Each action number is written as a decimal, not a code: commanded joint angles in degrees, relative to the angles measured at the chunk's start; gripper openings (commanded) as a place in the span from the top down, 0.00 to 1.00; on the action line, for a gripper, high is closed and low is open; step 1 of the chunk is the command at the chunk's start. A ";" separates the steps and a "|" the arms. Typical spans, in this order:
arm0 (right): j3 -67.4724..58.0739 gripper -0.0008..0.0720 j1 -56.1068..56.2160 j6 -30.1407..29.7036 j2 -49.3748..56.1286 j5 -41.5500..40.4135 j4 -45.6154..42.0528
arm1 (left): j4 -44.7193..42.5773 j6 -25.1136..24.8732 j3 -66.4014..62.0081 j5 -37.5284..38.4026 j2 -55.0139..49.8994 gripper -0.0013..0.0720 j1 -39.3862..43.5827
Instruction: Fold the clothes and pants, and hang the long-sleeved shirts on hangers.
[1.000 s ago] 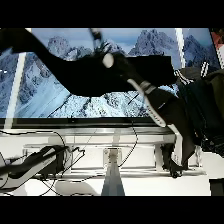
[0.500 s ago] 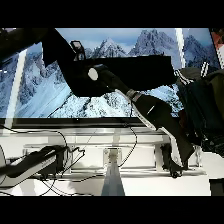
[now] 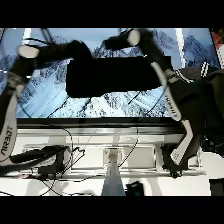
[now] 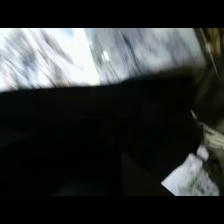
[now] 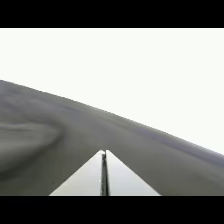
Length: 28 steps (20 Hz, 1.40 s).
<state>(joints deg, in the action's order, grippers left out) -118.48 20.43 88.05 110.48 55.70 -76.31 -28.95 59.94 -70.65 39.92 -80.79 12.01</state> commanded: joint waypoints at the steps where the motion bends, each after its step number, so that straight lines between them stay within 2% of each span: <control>1: 0.35 0.95 -8.02 -0.07 -2.86 11.43 -1.49 | 0.04 -3.63 -0.02 -6.80 -4.11 0.31 7.63; 2: 0.98 0.95 -9.11 -0.09 -2.89 13.35 -1.49 | 0.04 -5.18 -0.02 -7.37 -4.02 0.00 8.04; 4: 3.30 0.95 -10.21 -0.17 -2.89 15.82 -1.49 | -2.84 -5.16 -0.02 -7.32 -3.23 0.03 6.38; 7: 5.44 0.95 -9.42 -1.77 -2.89 16.90 -1.25 | -7.50 -2.40 -0.02 -5.81 -1.99 0.03 -1.99; 8: 5.42 0.95 -8.72 -3.26 -2.89 16.59 -0.81 | -7.48 -1.84 -0.02 -3.10 -1.99 0.05 -6.14; 10: 5.27 0.95 -7.10 -6.58 -2.89 15.87 1.38 | -9.33 -1.88 -0.02 4.48 -2.45 0.17 -14.49; 13: 5.27 0.95 -4.02 -6.84 -2.89 15.02 3.02 | -17.11 -1.88 0.02 16.31 -4.70 0.16 -24.09; 15: 5.27 0.95 -1.90 -6.84 -2.89 14.45 2.97 | -19.93 -1.88 0.07 20.48 -7.34 0.14 -28.02; 16: 5.27 0.95 -1.01 -6.84 -2.89 14.03 2.95 | -19.89 -1.88 0.07 20.79 -8.94 0.05 -29.16; 22: 5.27 0.95 1.53 -6.84 -2.89 13.05 2.91 | -18.29 -3.17 0.07 20.39 -18.36 0.06 -26.62; 23: 5.27 0.95 1.53 -6.84 -2.89 13.05 2.82 | -17.18 -3.54 0.07 20.31 -19.21 0.09 -25.81; 24: 5.27 0.95 1.46 -6.84 -2.89 13.05 2.73 | -16.63 -5.35 0.07 20.28 -19.69 0.21 -24.92; 28: 5.27 0.95 1.49 -6.82 -2.89 13.07 2.60 | -16.65 -6.36 0.07 17.14 -19.96 0.22 -22.21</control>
<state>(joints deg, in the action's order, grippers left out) -113.23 21.76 81.21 107.63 68.86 -73.65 -45.36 54.59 -70.65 59.00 -99.77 -11.86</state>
